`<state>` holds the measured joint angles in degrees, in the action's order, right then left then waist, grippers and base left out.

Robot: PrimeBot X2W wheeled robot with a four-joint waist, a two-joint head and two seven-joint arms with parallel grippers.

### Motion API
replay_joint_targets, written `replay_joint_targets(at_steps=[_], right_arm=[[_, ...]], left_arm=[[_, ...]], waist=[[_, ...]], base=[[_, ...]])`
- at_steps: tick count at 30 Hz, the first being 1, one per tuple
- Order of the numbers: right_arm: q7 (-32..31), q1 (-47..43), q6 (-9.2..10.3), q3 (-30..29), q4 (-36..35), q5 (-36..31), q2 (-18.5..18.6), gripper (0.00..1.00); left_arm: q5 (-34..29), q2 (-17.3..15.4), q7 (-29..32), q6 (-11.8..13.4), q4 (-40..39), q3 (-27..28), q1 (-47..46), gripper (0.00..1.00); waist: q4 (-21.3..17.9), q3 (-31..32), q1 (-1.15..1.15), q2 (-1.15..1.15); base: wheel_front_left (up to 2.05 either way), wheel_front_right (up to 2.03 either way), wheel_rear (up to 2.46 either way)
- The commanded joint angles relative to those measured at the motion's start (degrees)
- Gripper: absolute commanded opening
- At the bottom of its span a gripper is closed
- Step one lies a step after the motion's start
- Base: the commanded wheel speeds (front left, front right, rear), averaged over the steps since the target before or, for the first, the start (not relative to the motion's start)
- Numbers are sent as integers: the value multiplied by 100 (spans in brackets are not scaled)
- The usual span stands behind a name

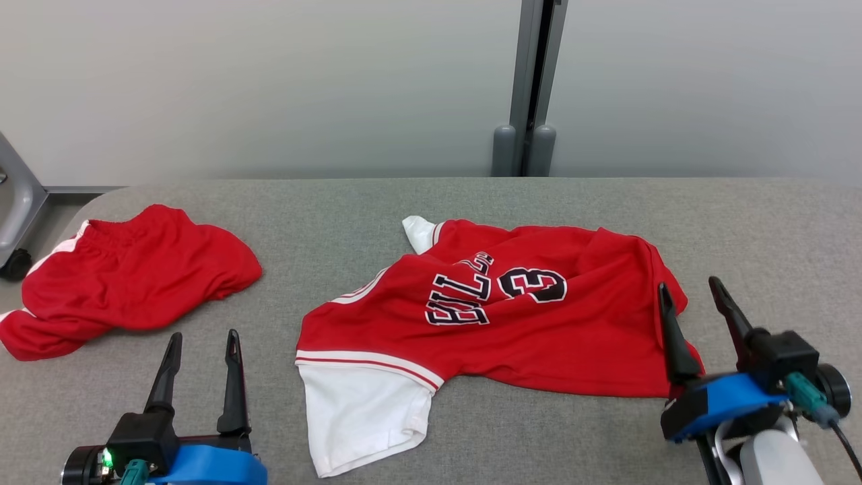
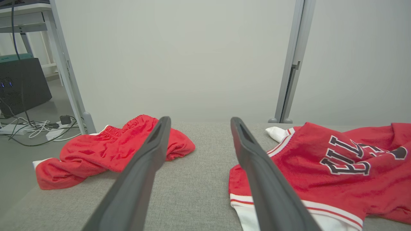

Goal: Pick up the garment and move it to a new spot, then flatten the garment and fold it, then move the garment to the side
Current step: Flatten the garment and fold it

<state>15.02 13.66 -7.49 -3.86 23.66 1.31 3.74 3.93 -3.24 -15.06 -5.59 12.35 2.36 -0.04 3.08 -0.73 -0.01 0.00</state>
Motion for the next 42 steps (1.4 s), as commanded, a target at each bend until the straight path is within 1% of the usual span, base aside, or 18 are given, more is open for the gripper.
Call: replay_joint_targets(at_steps=[1,6,10,14,18,23,28,35,42], right_arm=[[20,-266,-1,29,-243,16,-38,100],[-87,-888,-1,114,-913,15,-75,100],[-256,-1272,-1,184,-1316,176,-83,100],[-383,-1435,-1,164,-1505,220,-83,100],[-466,-1497,-1,107,-1525,217,-84,100],[-507,-1333,-1,-96,-1319,123,-84,100],[-457,-1131,-1,-350,-884,-89,-83,100],[-279,-791,-1,-707,140,-348,-82,100],[-69,-434,-1,-897,1096,-493,-83,100]], left_arm=[[-48,-24,-17,-7,19,5,71,100],[-49,-27,-17,-18,70,9,94,100],[-68,-29,-17,-17,83,4,94,100],[-74,-33,-17,-20,94,2,62,100],[-82,-37,-16,-26,124,-15,23,100],[-65,-21,-16,-50,271,-158,4,100],[-10,-5,-17,-96,679,-428,-19,100],[60,8,-17,-153,1505,-898,-48,100],[195,13,-17,-189,2170,-1291,-155,100]], waist=[[-6,23,1,0],[1,73,1,0],[3,74,1,0],[7,57,1,0],[17,54,1,0],[1,-10,1,0],[-15,-121,1,0],[-10,-281,1,0],[-21,-412,1,0]], base=[[0,0,0],[0,0,0],[0,0,0],[0,0,0],[0,0,0],[0,0,0],[0,0,0],[0,0,0],[0,0,0]])
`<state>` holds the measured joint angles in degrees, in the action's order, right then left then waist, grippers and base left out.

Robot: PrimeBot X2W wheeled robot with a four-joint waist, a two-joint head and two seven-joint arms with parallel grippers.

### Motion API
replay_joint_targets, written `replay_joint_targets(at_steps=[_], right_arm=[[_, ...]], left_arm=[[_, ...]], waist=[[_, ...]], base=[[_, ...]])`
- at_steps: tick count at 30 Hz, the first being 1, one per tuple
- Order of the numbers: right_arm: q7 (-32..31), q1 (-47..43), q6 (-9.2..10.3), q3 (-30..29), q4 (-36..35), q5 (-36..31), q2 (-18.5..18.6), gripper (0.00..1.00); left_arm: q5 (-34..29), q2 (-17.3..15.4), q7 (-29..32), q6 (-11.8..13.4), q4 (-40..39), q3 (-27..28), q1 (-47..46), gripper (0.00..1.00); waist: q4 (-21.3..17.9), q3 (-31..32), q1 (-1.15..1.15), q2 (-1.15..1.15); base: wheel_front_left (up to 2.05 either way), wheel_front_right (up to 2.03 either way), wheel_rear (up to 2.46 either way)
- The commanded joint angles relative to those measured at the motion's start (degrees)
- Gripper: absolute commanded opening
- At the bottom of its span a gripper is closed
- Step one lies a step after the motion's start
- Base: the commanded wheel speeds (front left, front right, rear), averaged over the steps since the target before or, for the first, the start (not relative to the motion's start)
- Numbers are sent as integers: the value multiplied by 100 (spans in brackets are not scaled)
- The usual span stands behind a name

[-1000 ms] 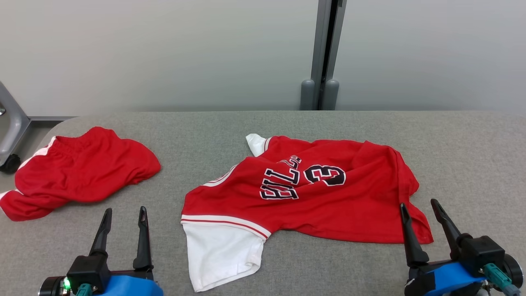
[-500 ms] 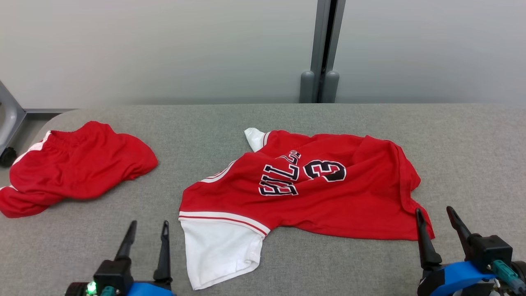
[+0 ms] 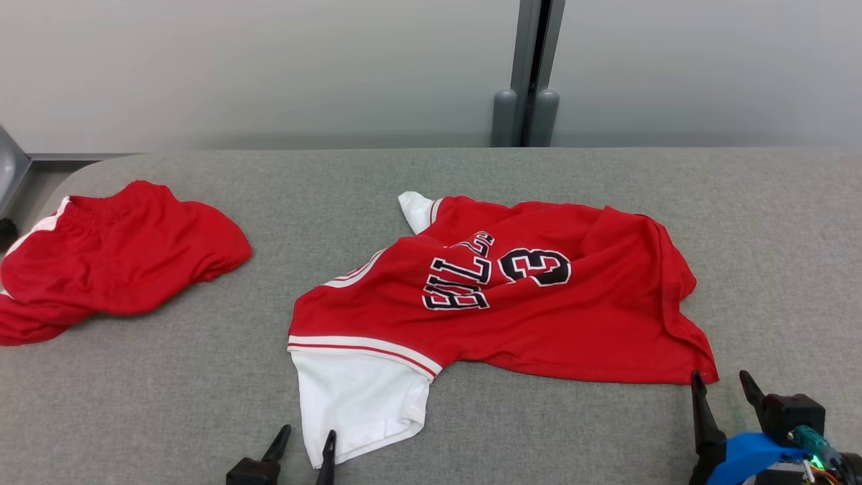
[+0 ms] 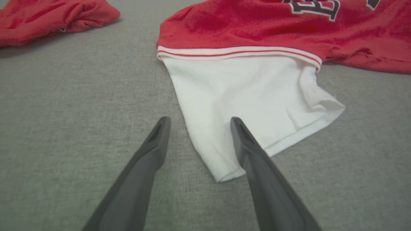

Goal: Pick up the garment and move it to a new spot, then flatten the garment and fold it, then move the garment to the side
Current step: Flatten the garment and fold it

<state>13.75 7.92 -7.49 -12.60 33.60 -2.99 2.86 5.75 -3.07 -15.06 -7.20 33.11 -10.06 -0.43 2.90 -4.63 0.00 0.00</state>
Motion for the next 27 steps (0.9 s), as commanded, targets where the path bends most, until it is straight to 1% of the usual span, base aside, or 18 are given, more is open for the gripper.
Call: replay_joint_targets(at_steps=[1,9,15,16,18,19,20,21,27], right_arm=[[76,196,-1,-40,215,-57,6,100],[146,584,-1,-85,884,-97,6,100],[149,762,-1,-150,1245,-114,6,100],[146,792,-1,-132,1322,-71,6,76],[135,840,-1,-71,1430,52,3,19],[137,856,-1,-39,1425,104,4,0],[138,864,-1,-5,1394,152,4,0],[139,866,-1,25,1340,219,7,0],[141,675,-1,342,887,598,7,0]], left_arm=[[37,-1,-17,-30,144,-85,-146,100],[211,5,4,-28,638,-316,-304,100],[358,16,18,-30,815,-517,-425,100],[385,17,19,-31,886,-549,-436,100],[437,21,25,-31,997,-610,-469,100],[473,22,27,-32,1061,-643,-480,44],[505,23,34,-32,1108,-668,-498,6],[542,24,36,-32,1137,-678,-523,0],[783,15,9,-31,964,-632,-601,0]], waist=[[-10,-42,0,0],[-24,-162,0,0],[-11,-191,0,0],[-9,-185,0,0],[-8,-174,0,0],[-14,-171,0,0],[-22,-167,0,0],[-31,-159,0,0],[-61,-73,0,0]], base=[[0,0,0],[0,0,0],[0,0,0],[0,0,0],[0,0,0],[0,0,0],[0,0,0],[0,0,0],[0,0,0]])
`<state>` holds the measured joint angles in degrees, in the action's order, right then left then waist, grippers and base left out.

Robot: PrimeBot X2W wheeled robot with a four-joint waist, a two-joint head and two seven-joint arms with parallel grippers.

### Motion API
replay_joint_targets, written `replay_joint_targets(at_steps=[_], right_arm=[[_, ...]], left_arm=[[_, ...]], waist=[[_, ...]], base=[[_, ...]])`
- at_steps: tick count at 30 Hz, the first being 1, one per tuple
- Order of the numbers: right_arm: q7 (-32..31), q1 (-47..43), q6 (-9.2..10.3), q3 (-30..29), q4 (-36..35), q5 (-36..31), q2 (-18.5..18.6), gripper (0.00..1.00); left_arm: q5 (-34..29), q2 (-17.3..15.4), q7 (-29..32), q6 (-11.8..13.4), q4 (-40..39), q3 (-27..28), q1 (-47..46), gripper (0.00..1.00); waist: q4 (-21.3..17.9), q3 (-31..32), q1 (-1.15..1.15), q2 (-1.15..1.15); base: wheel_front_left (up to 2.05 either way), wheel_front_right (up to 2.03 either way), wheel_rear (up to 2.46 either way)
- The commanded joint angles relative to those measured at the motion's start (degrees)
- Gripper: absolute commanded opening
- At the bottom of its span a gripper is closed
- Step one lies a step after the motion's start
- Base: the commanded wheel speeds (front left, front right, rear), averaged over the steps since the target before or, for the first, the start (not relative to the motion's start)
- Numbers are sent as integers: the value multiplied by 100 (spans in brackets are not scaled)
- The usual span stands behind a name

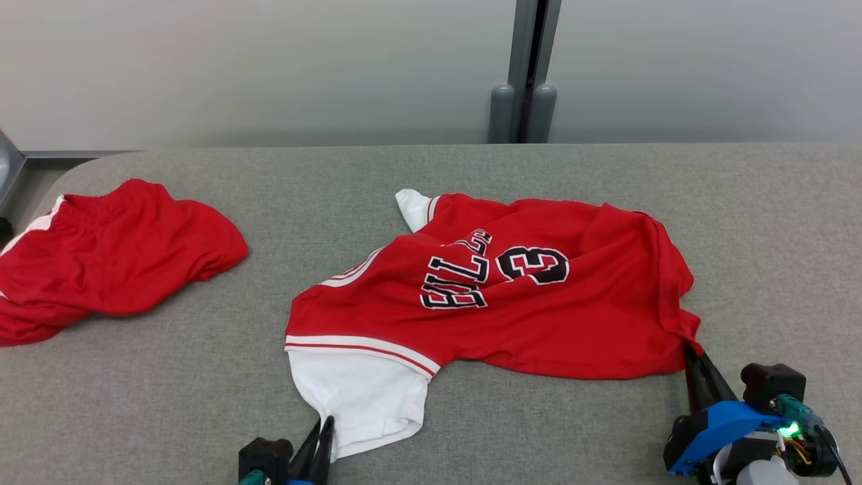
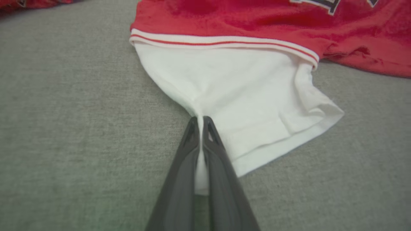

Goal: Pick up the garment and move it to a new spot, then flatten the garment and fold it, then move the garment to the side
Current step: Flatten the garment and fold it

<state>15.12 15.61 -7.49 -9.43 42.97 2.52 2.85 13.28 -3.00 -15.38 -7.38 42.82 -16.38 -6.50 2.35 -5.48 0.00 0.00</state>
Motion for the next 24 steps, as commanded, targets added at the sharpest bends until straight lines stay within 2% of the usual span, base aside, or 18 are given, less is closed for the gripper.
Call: replay_joint_targets(at_steps=[1,8,13,18,24], right_arm=[[4,-132,-1,78,-150,148,10,0],[4,-429,-1,661,-924,655,9,0],[4,-141,-1,1024,-1385,1095,10,0],[4,741,-1,1311,-1505,1408,11,0],[-3,2524,-1,1469,-1253,1771,9,0]], left_arm=[[69,9,29,-14,-96,15,4,0],[238,-96,22,-13,-1011,256,22,0],[450,-219,21,-13,-1664,534,-410,0],[598,-527,44,-14,-1880,508,-1472,0],[884,-960,329,-14,-1922,361,-3381,0]], waist=[[-4,36,0,0],[-5,128,0,0],[-34,-35,0,0],[-72,-367,0,0],[-207,-1077,0,0]], base=[[0,0,0],[0,0,0],[0,0,0],[0,0,0],[0,0,0]])
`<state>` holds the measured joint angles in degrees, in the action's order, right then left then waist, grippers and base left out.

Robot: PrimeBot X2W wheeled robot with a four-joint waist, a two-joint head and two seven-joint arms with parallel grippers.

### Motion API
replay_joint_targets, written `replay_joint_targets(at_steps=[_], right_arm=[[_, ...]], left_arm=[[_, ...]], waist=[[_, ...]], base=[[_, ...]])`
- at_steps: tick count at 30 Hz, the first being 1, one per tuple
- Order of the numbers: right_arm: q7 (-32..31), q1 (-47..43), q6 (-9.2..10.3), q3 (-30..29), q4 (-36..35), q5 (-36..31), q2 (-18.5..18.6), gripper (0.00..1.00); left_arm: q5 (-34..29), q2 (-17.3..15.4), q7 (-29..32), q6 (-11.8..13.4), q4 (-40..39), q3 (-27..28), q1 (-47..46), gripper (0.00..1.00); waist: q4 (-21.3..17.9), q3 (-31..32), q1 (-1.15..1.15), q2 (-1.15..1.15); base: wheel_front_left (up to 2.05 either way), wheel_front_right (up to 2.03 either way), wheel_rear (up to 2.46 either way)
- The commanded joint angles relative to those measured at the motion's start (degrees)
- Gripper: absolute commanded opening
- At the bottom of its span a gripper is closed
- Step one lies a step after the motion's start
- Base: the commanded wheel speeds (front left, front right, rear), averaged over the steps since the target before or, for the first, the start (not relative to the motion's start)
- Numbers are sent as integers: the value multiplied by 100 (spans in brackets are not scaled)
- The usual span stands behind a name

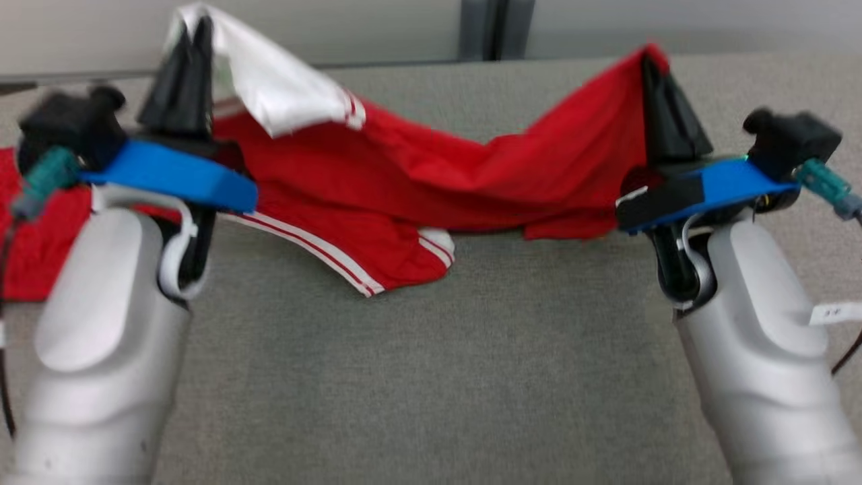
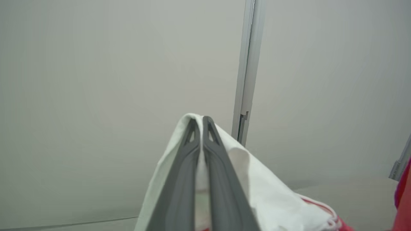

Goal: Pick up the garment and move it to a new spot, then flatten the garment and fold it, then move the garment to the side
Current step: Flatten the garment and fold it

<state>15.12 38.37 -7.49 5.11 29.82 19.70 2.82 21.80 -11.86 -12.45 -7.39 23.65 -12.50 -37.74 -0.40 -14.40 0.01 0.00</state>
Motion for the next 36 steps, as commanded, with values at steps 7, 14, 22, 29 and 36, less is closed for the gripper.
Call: replay_joint_targets(at_steps=[7,14,22,29,36], right_arm=[[-64,2538,-1,-143,819,612,15,0],[-62,4439,-1,-681,1779,960,70,0],[-11,5579,-1,-837,2668,878,242,0],[10,5107,-1,-777,2868,962,268,0],[9,3360,-1,-572,2012,1258,131,0]], left_arm=[[365,-452,275,-12,443,-186,-2614,0],[582,-517,321,-11,1094,-590,-4644,0],[855,-461,28,-11,1881,-1149,-5972,0],[1310,-458,-216,-11,2174,-1532,-5383,0],[1451,-624,-274,1,1583,-1230,-3577,0]], waist=[[-99,-912,-1,0],[-111,-1252,-1,0],[-73,-1395,-1,0],[4,-1450,-1,0],[-10,-1192,-1,0]], base=[[0,0,0],[0,0,0],[0,0,0],[0,0,0],[0,0,0]])
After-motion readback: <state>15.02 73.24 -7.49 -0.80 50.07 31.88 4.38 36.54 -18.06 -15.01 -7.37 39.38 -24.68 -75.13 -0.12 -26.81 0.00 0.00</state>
